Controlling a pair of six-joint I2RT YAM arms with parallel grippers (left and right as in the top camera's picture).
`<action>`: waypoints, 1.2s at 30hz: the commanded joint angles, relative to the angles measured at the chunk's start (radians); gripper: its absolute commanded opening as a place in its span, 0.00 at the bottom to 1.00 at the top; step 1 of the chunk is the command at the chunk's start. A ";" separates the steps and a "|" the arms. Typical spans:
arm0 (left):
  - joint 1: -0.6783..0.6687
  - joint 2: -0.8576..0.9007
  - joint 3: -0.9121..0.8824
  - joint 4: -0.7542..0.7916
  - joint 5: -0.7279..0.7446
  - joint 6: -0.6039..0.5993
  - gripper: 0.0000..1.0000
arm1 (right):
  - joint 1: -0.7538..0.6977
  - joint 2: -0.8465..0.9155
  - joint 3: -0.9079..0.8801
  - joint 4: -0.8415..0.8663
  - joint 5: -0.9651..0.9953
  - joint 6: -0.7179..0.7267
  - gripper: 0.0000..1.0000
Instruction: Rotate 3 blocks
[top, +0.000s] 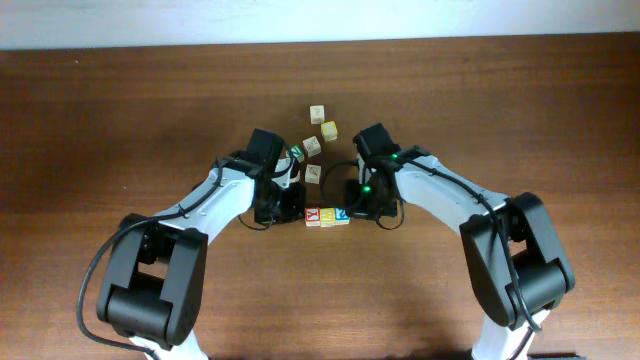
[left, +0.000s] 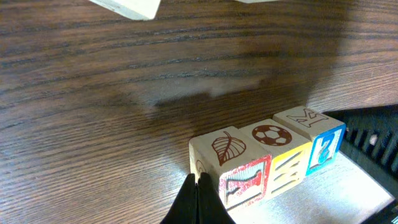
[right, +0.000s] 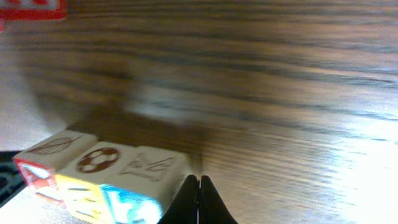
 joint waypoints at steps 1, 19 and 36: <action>0.000 0.009 -0.010 0.002 -0.007 -0.010 0.00 | -0.159 0.003 -0.126 0.146 -0.259 -0.022 0.04; 0.000 0.009 -0.010 0.007 -0.003 -0.017 0.00 | -0.148 0.003 -0.230 0.347 -0.537 -0.080 0.04; 0.000 0.009 -0.010 0.007 -0.003 -0.017 0.00 | -0.082 -0.102 -0.208 0.337 -0.523 -0.030 0.04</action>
